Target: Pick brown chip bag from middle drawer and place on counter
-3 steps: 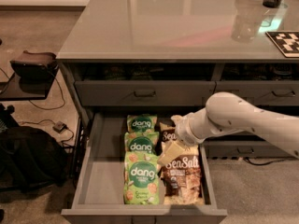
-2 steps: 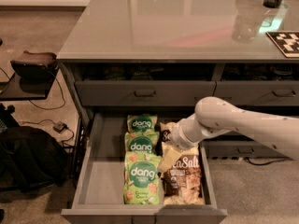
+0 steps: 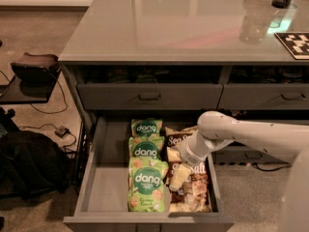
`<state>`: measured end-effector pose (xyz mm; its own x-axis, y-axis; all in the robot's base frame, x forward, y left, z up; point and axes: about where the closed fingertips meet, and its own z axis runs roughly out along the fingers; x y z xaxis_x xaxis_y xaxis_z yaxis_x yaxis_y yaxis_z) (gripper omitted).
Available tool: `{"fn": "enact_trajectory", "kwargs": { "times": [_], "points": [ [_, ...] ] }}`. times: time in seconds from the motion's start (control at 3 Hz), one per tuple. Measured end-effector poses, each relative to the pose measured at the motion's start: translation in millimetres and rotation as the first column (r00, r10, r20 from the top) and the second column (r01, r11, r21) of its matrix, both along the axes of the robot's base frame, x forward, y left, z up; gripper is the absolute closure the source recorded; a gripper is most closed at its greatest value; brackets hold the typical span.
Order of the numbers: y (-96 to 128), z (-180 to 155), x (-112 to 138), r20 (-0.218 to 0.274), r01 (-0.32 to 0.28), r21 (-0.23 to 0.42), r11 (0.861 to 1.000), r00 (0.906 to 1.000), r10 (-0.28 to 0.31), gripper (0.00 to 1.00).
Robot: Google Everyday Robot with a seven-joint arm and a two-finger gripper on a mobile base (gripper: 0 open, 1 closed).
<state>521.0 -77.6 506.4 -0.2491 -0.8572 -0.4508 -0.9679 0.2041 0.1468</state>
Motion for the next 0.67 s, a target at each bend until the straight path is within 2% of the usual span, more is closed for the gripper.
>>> {"fn": "enact_trajectory", "kwargs": {
  "times": [0.33, 0.67],
  "points": [
    [-26.6, -34.9, -9.0, -0.092, 0.061, -0.021, 0.998, 0.9938, -0.062, 0.00],
    [-48.0, -57.5, -16.4, -0.149, 0.108, -0.037, 0.993, 0.9825, -0.113, 0.00]
  ]
}}
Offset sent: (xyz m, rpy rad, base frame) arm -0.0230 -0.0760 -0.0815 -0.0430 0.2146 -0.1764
